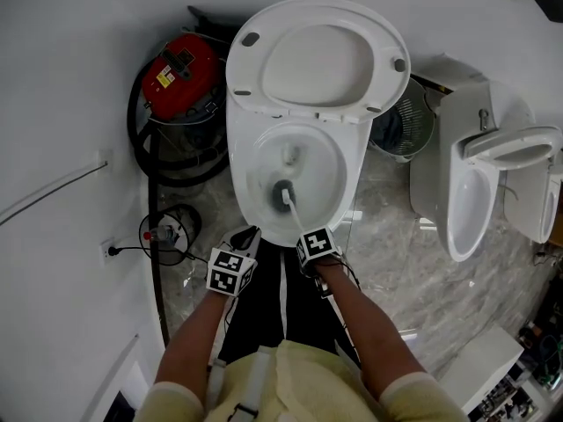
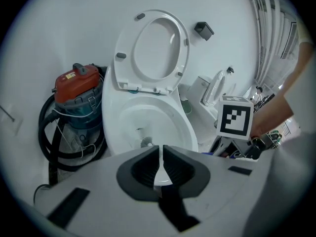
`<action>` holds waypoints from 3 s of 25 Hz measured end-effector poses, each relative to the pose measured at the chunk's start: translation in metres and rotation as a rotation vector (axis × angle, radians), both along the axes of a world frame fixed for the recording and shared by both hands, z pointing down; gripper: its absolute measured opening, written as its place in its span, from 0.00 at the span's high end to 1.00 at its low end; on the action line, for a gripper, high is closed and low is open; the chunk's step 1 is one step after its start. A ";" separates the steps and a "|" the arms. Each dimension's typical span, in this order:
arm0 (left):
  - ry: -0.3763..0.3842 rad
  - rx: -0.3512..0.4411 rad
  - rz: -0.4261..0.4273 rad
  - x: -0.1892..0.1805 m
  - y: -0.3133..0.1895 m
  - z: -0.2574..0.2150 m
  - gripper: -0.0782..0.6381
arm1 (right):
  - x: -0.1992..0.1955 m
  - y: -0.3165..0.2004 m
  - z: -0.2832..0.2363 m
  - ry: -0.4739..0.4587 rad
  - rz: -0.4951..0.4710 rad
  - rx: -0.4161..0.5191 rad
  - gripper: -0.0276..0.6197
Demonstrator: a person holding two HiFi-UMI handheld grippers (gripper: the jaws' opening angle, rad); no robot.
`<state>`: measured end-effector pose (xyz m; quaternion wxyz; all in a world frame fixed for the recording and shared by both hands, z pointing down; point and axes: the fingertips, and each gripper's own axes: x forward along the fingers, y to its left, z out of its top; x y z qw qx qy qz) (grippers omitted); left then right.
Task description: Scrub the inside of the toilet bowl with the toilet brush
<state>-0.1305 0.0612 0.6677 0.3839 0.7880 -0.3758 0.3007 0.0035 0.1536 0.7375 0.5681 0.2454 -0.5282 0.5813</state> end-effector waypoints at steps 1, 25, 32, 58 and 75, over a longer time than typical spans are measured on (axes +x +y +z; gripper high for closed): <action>0.001 -0.002 -0.002 0.000 0.000 0.001 0.85 | -0.004 -0.001 0.000 -0.013 -0.002 -0.001 0.91; 0.017 0.007 -0.112 -0.014 -0.012 0.004 0.87 | -0.030 -0.084 0.002 -0.057 -0.082 0.167 0.91; 0.011 0.031 -0.117 -0.015 -0.016 0.001 0.87 | -0.017 -0.119 0.006 -0.018 -0.053 0.192 0.91; 0.038 0.036 0.027 0.011 -0.019 -0.022 0.87 | 0.070 -0.106 -0.018 0.124 0.132 0.237 0.91; 0.022 0.036 0.087 0.012 0.002 -0.021 0.87 | 0.078 -0.032 -0.024 0.184 0.131 0.128 0.91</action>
